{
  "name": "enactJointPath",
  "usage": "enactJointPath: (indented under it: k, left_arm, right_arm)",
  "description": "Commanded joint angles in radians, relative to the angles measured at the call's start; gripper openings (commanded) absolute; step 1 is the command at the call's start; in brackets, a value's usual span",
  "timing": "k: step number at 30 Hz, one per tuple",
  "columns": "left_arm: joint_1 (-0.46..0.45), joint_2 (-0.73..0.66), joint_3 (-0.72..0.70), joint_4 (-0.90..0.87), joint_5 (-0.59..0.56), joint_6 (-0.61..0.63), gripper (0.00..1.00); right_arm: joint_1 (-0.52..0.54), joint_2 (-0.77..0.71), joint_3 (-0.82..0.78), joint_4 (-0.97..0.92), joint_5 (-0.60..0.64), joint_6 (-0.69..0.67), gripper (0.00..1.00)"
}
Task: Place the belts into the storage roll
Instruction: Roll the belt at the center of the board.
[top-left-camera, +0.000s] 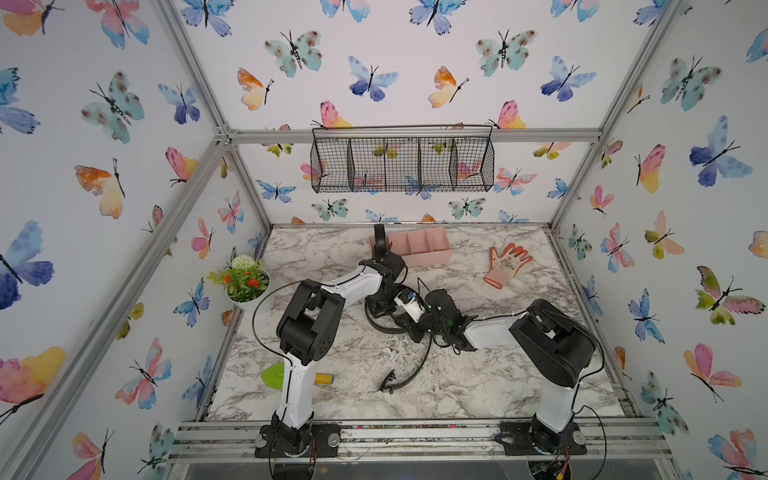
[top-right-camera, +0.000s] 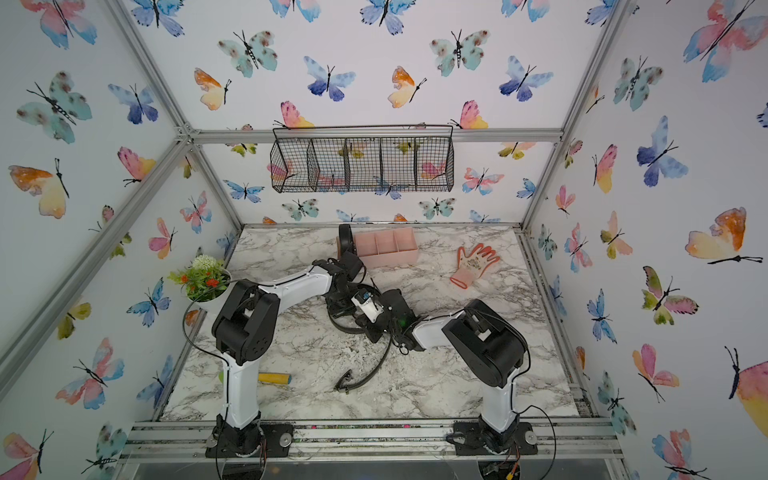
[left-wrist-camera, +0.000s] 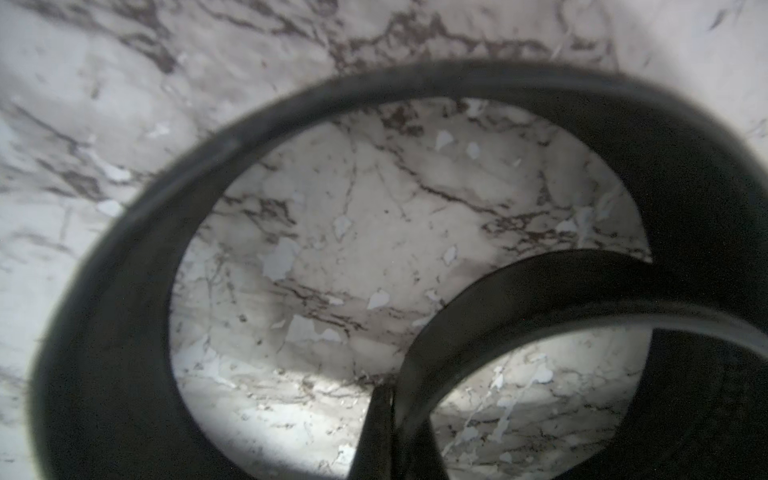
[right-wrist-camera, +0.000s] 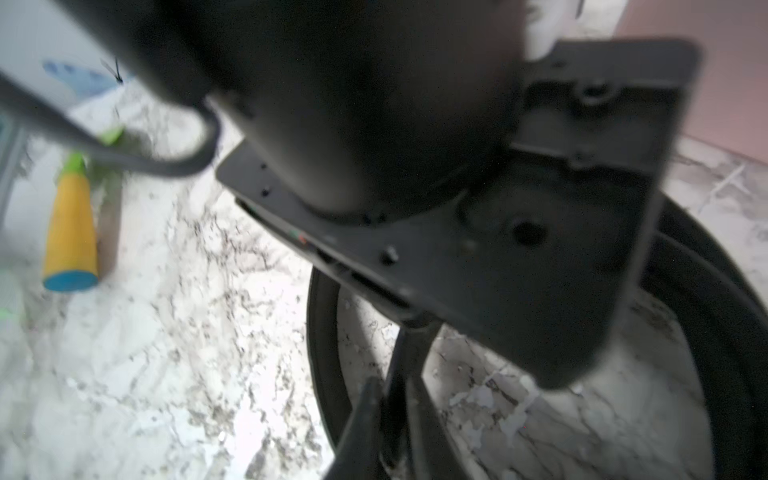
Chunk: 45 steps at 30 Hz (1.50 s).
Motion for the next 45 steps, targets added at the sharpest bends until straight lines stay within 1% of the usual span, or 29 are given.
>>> enactJointPath:
  k: [1,2,4,6,8,9,10,12,16,19,22,23,24,27,29,31,33,36,38,42,45]
  left_arm:
    - [-0.016,0.057,-0.037,0.014,0.070,0.003,0.00]
    - [-0.016,0.056,-0.042,0.018,0.073,0.005,0.00]
    - [-0.015,0.038,-0.070,0.047,0.091,0.014,0.00]
    - [-0.005,0.000,-0.127,0.131,0.146,0.025,0.00]
    - [0.006,-0.043,-0.173,0.185,0.170,0.026,0.07]
    - [0.014,-0.051,-0.193,0.205,0.172,0.026,0.12]
    - [0.024,-0.097,-0.215,0.226,0.180,0.027,0.19]
    - [0.044,-0.136,-0.260,0.277,0.214,0.027,0.31]
    - [0.074,-0.214,-0.325,0.338,0.244,0.010,0.46]
    - [0.084,-0.273,-0.363,0.370,0.255,-0.003,0.64]
    - [0.098,-0.340,-0.398,0.381,0.253,-0.010,0.86]
    - [0.105,-0.373,-0.422,0.402,0.262,-0.008,0.94]
    - [0.110,-0.416,-0.457,0.439,0.276,-0.006,0.98]
    - [0.113,-0.570,-0.561,0.526,0.266,0.017,0.98]
    - [0.113,-0.655,-0.605,0.530,0.257,0.045,0.98]
    - [0.106,-0.713,-0.640,0.531,0.293,0.092,0.98]
    - [0.079,-0.759,-0.673,0.502,0.302,0.149,0.98]
    - [-0.014,-0.827,-0.741,0.487,0.268,0.257,0.98]
    - [-0.104,-0.845,-0.757,0.463,0.242,0.342,0.98]
    - [-0.316,-0.858,-0.752,0.419,0.049,0.442,0.98]
    - [-0.412,-0.823,-0.744,0.407,-0.031,0.492,0.98]
  right_arm:
    - [0.002,0.019,0.032,-0.023,0.009,0.006,0.06]
    - [0.002,0.017,0.030,-0.023,0.014,0.004,0.03]
    - [0.001,0.012,0.027,-0.026,0.028,-0.001,0.03]
    - [0.001,0.005,0.019,-0.029,0.032,-0.008,0.03]
    - [-0.001,-0.003,0.009,-0.027,0.032,-0.012,0.03]
    - [-0.002,-0.007,0.000,-0.021,0.029,-0.014,0.03]
    - [-0.004,-0.013,-0.010,-0.013,0.029,-0.012,0.03]
    - [-0.007,-0.020,-0.020,-0.003,0.024,-0.010,0.03]
    - [-0.011,-0.029,-0.029,-0.001,0.019,-0.006,0.03]
    - [-0.019,-0.035,-0.042,0.013,0.017,0.002,0.03]
    - [-0.034,-0.035,-0.046,0.013,0.003,0.008,0.03]
    - [-0.038,-0.037,-0.048,0.013,-0.001,0.007,0.03]
    - [-0.042,-0.038,-0.053,0.014,-0.002,0.006,0.03]
    - [-0.053,-0.047,-0.067,0.011,0.004,0.004,0.03]
    - [-0.066,-0.053,-0.078,0.013,0.004,0.009,0.03]
    - [-0.078,-0.057,-0.085,0.016,-0.004,0.014,0.03]
    - [-0.092,-0.058,-0.085,0.011,-0.019,0.021,0.03]
    - [-0.101,-0.054,-0.064,-0.022,-0.033,0.010,0.03]
    - [-0.104,-0.047,-0.048,-0.052,-0.045,-0.002,0.03]
    - [-0.108,-0.036,0.002,-0.159,-0.059,-0.049,0.03]
    - [-0.118,-0.051,0.003,-0.195,-0.040,-0.067,0.03]
